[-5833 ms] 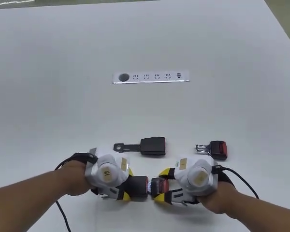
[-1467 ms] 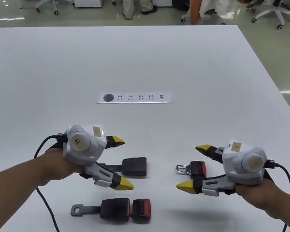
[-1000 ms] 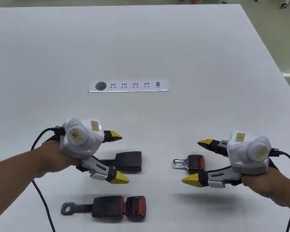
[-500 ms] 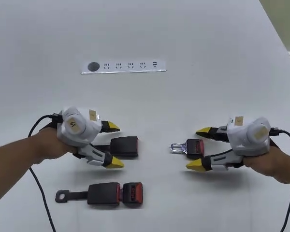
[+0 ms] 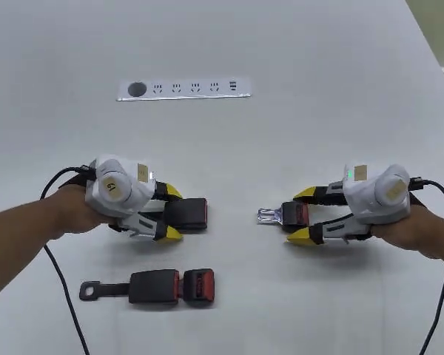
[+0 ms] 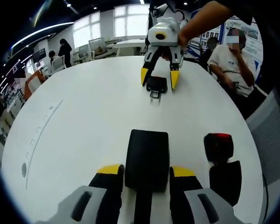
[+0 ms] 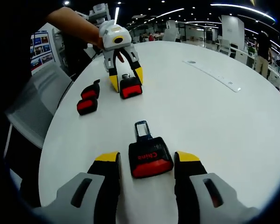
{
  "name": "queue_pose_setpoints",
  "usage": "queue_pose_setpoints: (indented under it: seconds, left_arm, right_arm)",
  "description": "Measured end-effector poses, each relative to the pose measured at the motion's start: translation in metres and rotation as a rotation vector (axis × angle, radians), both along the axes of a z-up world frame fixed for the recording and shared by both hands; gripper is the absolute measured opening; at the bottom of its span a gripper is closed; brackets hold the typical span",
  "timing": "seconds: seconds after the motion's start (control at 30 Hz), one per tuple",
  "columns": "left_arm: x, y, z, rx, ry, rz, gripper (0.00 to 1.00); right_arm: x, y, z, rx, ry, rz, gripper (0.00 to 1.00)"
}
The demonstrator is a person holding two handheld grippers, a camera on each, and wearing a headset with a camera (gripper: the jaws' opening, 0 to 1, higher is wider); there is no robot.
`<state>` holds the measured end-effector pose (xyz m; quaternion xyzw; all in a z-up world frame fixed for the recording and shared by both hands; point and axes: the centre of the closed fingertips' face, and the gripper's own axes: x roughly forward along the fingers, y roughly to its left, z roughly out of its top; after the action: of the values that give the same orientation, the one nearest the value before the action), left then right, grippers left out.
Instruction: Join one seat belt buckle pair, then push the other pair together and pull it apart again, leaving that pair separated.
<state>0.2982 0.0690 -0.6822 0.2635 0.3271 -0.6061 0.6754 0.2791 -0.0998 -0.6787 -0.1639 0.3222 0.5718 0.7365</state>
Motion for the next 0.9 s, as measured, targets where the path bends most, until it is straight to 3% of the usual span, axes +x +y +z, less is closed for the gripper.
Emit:
queue_pose_setpoints:
  seconds: [0.23, 0.5, 0.9]
  left_arm:
    - [0.002, 0.002, 0.001, -0.016, -0.011, -0.027, 0.35]
    - [0.002, 0.003, -0.003, -0.019, -0.016, -0.048, 0.35]
    - [0.001, 0.002, -0.005, -0.035, -0.009, -0.039, 0.34]
  right_arm:
    - [0.007, -0.005, -0.003, -0.038, -0.032, 0.034, 0.35]
    - [0.009, -0.007, -0.005, -0.052, -0.03, 0.072, 0.34]
    - [0.011, -0.008, -0.006, 0.006, -0.032, 0.072, 0.34]
